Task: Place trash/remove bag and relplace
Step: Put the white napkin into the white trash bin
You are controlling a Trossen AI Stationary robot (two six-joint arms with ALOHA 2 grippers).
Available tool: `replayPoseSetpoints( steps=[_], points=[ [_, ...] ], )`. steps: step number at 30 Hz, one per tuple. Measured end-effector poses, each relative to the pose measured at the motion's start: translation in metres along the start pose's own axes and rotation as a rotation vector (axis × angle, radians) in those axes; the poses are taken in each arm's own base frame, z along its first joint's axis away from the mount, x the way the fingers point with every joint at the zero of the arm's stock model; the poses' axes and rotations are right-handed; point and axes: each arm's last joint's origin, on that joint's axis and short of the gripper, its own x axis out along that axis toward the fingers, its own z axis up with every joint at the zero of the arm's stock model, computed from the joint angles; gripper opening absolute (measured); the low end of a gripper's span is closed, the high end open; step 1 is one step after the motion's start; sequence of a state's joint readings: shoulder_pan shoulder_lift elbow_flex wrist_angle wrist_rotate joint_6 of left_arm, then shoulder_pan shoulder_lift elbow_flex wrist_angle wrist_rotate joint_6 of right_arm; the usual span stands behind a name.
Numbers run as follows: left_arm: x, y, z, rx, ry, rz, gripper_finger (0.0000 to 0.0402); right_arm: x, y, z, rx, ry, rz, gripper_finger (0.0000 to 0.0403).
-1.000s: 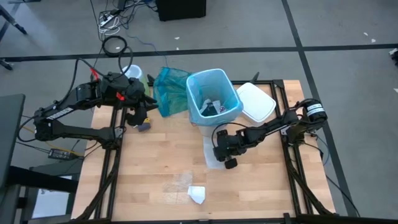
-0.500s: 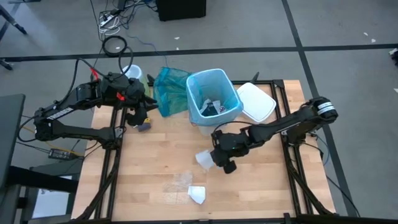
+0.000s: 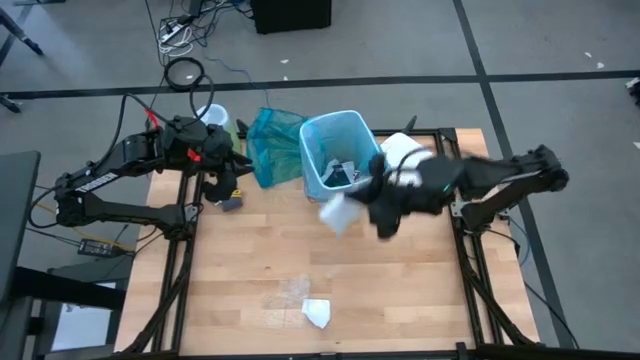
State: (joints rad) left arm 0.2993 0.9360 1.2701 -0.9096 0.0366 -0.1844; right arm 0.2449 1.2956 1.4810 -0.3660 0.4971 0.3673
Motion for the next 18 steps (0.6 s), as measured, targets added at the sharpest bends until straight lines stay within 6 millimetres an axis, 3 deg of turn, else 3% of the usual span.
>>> replayPoseSetpoints(
  steps=[4, 8, 15, 18],
  points=[
    [0.000, 0.000, 0.000, -0.001, 0.000, 0.000, 0.0119, -0.012, -0.024, 0.029, -0.085, -0.105, -0.122, 0.0000],
    [0.003, -0.001, 0.000, -0.005, 0.012, -0.016, 0.0119, -0.016, -0.050, 0.040, -0.103, -0.122, -0.213, 0.0000],
    [0.022, -0.012, 0.001, 0.010, 0.093, -0.179, 0.0119, 0.000, -0.079, 0.031, -0.135, 0.040, -0.245, 0.0002],
    [0.035, -0.025, 0.005, 0.038, 0.098, -0.278, 0.0119, 0.006, -0.083, 0.027, -0.168, 0.091, -0.236, 0.0024]
  ],
)
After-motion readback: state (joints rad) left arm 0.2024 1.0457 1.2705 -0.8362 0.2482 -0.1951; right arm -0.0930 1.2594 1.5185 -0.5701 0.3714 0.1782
